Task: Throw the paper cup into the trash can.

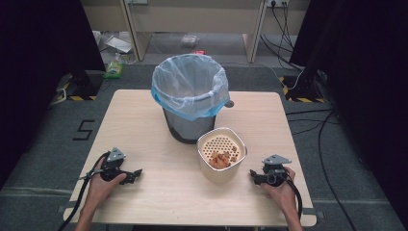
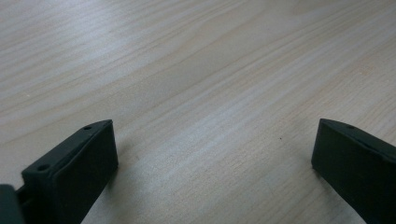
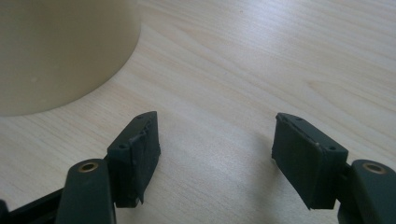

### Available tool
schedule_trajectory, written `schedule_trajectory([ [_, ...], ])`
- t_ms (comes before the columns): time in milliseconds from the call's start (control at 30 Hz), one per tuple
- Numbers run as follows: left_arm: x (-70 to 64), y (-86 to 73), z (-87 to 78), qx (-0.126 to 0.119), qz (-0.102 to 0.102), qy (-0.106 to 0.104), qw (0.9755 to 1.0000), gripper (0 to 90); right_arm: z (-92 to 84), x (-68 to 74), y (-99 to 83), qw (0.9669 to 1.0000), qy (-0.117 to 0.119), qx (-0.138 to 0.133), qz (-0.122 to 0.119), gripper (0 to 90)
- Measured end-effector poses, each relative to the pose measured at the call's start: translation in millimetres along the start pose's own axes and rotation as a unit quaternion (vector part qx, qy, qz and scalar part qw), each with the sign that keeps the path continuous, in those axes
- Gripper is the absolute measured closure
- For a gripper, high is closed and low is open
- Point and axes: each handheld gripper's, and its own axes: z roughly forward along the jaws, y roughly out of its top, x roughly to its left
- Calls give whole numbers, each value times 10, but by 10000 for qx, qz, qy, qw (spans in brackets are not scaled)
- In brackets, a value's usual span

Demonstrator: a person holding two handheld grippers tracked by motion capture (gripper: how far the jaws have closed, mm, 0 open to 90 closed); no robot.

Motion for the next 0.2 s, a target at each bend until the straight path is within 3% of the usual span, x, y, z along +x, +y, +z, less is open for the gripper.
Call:
schedule_trajectory([
  [200,0,0,0,-1,-1,0,10000,0,22,5,-8,10000,32,-52,37,272],
])
